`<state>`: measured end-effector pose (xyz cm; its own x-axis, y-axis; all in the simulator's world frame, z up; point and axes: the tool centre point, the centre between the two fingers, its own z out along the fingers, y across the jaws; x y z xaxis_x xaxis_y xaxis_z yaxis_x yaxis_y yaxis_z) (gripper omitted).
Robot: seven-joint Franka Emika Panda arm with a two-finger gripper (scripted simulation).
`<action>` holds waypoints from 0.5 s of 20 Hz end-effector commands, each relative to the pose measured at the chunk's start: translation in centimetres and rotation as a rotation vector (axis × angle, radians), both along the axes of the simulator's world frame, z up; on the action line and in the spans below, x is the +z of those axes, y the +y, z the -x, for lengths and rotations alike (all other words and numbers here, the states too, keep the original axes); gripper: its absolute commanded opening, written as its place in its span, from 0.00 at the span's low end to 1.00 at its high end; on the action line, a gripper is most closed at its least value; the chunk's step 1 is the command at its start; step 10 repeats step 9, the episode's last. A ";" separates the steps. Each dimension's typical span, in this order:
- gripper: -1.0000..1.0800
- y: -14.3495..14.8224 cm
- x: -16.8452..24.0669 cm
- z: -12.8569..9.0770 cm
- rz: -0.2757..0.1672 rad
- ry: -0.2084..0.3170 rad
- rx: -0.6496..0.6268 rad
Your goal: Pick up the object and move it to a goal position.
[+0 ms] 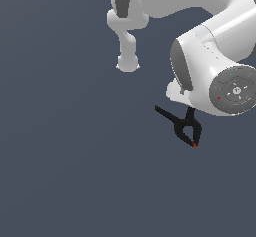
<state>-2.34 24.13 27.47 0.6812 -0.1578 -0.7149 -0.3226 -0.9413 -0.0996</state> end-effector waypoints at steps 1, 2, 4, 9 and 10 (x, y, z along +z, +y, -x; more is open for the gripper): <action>0.00 -0.2 0.9 -0.2 -0.001 -0.002 0.001; 0.00 -0.2 1.1 -0.3 -0.001 -0.002 0.001; 0.00 -0.3 1.4 -0.4 -0.001 -0.002 0.000; 0.00 -0.3 1.5 -0.5 -0.002 -0.002 0.000; 0.00 -0.3 1.5 -0.5 -0.002 -0.002 0.000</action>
